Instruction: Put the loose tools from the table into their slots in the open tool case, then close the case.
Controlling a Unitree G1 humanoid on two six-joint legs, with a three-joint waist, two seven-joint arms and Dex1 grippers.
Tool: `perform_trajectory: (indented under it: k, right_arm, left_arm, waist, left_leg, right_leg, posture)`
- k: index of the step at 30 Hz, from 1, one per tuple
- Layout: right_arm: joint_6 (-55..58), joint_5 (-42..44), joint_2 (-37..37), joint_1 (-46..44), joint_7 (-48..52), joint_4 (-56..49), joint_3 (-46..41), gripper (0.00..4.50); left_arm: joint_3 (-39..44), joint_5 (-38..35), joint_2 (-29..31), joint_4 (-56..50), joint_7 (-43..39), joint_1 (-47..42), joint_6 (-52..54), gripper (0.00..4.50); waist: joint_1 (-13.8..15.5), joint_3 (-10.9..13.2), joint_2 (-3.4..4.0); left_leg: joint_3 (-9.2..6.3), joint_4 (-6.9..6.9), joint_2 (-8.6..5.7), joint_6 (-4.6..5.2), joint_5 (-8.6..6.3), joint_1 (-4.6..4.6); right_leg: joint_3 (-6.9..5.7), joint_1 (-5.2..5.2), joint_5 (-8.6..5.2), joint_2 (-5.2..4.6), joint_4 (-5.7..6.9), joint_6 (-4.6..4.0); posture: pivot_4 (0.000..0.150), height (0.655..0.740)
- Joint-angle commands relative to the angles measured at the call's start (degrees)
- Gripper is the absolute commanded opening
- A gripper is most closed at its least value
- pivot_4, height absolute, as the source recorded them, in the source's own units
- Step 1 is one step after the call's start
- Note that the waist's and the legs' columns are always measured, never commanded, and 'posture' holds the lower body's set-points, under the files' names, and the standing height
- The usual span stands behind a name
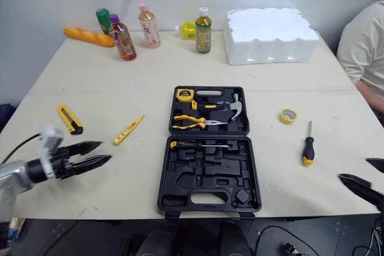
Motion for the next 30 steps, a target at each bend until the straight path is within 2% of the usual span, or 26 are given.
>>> perform_trajectory:
  k: [1, 4, 6, 11, 15, 22, 25, 28, 30]
  right_arm:
    - [-4.3, -3.7, -2.1, -1.4, 1.2, 10.0, -2.1, 4.50]
    - [-7.9, -6.2, -3.1, -3.2, 1.6, 17.2, -1.0, 4.50]
    - [-9.5, -7.0, -3.5, -4.0, 2.3, 19.4, -0.5, 4.50]
    - [-11.4, -7.9, -4.4, -6.2, 3.3, 22.9, 0.0, 4.50]
    - [-11.3, -7.6, -3.6, -7.6, 2.7, 21.2, 0.8, 4.50]
    - [-3.4, -2.3, 2.5, -5.1, -1.0, 4.3, -0.4, 4.50]
    - [2.0, 1.0, 6.5, -4.1, -6.1, -6.3, -0.1, 4.50]
    - [8.5, 3.9, 12.5, -4.4, -16.3, -18.3, 3.1, 4.50]
    - [12.2, 4.9, 15.4, -6.5, -23.3, -23.4, 5.9, 4.50]
  left_arm:
    - [9.9, 1.1, 1.8, 5.3, 5.6, 3.6, -2.8, 4.47]
    - [14.5, 2.4, 3.0, 11.1, 10.0, 4.5, -5.2, 4.47]
    - [14.1, 2.3, 3.6, 11.9, 10.6, 4.5, -5.8, 4.47]
    - [12.7, 2.2, 3.9, 12.4, 11.2, 4.8, -6.9, 4.47]
    - [9.6, 1.2, 3.6, 9.8, 11.6, 2.9, -6.3, 4.47]
    - [3.3, -5.7, 7.0, -0.2, 3.2, 0.5, -0.7, 4.47]
    - [-1.6, -9.4, 9.9, -6.7, -1.3, -1.7, 2.2, 4.47]
    - [-9.7, -17.2, 11.7, -14.9, -5.5, -11.1, 7.1, 4.47]
    - [-14.0, -18.8, 11.8, -17.0, -7.2, -16.1, 7.8, 4.47]
  waist:
    - [0.0, 0.0, 0.00]
    - [-0.3, 0.0, -0.03]
    - [-0.2, 0.0, -0.04]
    - [-0.4, 0.0, 0.16]
    - [-0.5, 0.0, 0.16]
    - [-0.3, 0.0, 0.17]
    - [-0.4, 0.0, 0.21]
    - [0.2, 0.0, 0.18]
    - [-0.1, 0.0, 0.23]
  left_leg:
    - [0.01, -0.07, 0.00, 0.00, 0.00, 0.01]
    - [0.17, -0.38, 0.00, 0.00, 0.00, 0.06]
    - [0.17, -0.59, 0.01, -0.03, 0.01, 0.07]
    - [0.27, -0.71, 0.02, -0.17, -0.12, -0.01]
    - [0.28, -0.72, 0.06, -0.21, -0.14, 0.00]
    - [0.27, -0.68, 0.10, -0.28, -0.11, -0.02]
    - [0.29, -0.70, 0.10, -0.29, -0.11, -0.03]
    - [0.24, -0.71, 0.17, -0.41, -0.08, -0.11]
    - [0.20, -0.61, 0.17, -0.46, -0.04, -0.21]
  right_leg:
    - [0.00, 0.01, 0.00, -0.01, -0.07, 0.00]
    - [0.09, -0.12, -0.01, -0.02, -0.16, -0.02]
    - [0.05, -0.23, -0.05, -0.01, -0.16, -0.08]
    - [0.04, -0.45, 0.26, 0.00, -0.11, 0.51]
    - [0.03, -0.46, 0.26, 0.04, -0.11, 0.51]
    - [0.03, -0.45, 0.29, 0.05, -0.07, 0.56]
    - [0.08, -0.48, 0.29, 0.05, -0.08, 0.56]
    - [0.00, -0.53, 0.28, 0.10, -0.07, 0.54]
    - [0.00, -0.56, 0.30, 0.10, -0.03, 0.57]
  posture:
    - [0.150, 0.7383]
    - [0.150, 0.7383]
    - [0.150, 0.7383]
    - [0.150, 0.7383]
    - [0.150, 0.7383]
    - [0.150, 0.7383]
    - [0.150, 0.7383]
    - [0.150, 0.7383]
    - [0.150, 0.7383]
